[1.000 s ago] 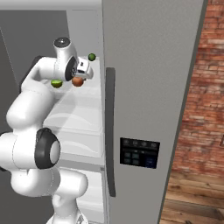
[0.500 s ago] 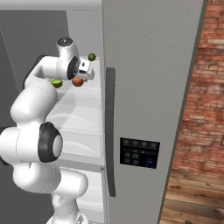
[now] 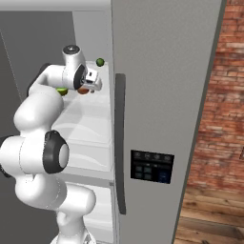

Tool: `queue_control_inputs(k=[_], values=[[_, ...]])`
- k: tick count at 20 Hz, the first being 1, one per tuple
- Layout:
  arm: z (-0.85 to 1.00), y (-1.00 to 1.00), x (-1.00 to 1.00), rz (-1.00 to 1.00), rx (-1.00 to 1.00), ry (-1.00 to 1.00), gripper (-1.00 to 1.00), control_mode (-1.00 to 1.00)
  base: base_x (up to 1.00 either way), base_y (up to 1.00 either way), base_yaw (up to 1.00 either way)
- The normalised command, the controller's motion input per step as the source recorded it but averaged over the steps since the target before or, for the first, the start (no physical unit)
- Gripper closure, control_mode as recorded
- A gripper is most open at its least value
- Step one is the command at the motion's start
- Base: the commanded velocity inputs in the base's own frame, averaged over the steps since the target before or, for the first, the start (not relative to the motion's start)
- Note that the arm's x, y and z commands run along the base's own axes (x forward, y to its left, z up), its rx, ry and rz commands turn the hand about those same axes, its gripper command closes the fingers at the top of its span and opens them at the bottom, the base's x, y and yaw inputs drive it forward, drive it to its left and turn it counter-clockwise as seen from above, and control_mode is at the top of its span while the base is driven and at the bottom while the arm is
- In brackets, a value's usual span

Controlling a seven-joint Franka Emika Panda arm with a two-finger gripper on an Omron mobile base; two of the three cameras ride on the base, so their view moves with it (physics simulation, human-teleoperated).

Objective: Pick up the apple and kiwi from the fridge and place one fruit on each plate on the dining counter.

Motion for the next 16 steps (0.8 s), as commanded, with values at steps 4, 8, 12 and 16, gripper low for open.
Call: queue_control_inputs(k=[4,8,12,16], values=[[-0.27,0.01,0.00,0.00,0.00,0.06,-1.00,-1.00,0.00,0.00,0.00],[-0.06,0.00,0.00,0.00,0.00,0.00,-1.00,-1.00,0.00,0.00,0.00],[-0.03,0.00,0.00,0.00,0.00,0.01,-1.00,-1.00,0.00,0.00,0.00],[-0.09,0.00,0.00,0.00,0.02,0.01,1.00,-1.00,0.00,0.00,0.00]])
